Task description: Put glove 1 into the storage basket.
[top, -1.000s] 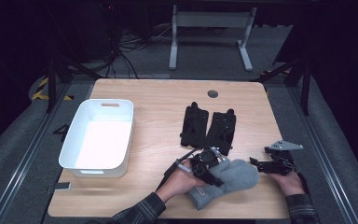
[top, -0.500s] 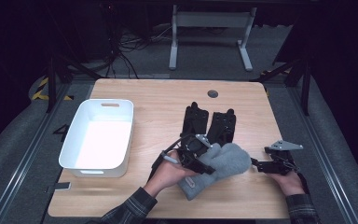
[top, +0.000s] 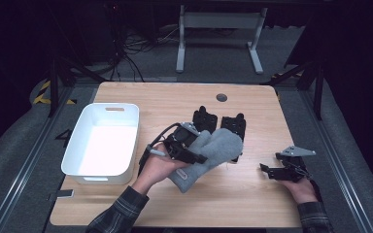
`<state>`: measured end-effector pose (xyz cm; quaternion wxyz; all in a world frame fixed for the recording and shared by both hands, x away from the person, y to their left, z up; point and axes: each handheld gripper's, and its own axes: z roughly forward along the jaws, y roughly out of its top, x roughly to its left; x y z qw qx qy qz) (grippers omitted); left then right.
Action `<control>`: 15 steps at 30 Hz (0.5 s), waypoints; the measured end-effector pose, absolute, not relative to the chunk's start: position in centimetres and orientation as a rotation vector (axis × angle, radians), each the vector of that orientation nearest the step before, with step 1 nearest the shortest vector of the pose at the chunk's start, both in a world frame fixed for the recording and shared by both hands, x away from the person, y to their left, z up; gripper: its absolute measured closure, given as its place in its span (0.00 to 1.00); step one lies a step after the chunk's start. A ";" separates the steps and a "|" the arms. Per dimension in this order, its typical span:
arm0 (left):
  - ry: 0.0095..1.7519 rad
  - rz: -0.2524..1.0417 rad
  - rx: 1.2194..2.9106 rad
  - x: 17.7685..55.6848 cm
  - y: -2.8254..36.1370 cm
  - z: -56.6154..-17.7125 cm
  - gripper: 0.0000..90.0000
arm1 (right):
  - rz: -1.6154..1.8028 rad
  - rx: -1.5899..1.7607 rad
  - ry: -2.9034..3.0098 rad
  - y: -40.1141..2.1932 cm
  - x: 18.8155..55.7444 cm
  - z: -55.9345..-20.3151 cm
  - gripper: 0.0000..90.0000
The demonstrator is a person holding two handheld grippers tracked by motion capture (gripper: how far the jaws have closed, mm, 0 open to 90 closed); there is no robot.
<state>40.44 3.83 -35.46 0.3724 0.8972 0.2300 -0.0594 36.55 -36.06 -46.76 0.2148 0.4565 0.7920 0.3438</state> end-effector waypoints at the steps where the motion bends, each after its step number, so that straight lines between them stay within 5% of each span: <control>1: 0.597 -0.143 2.296 40.6 4.3 -35.2 0.72 | 0.953 1.266 2.197 -36.1 36.6 -46.8 0.19; 15: 0.751 -0.023 2.235 42.2 11.1 -31.6 0.72 | 0.953 1.267 2.196 -36.1 36.6 -46.8 0.19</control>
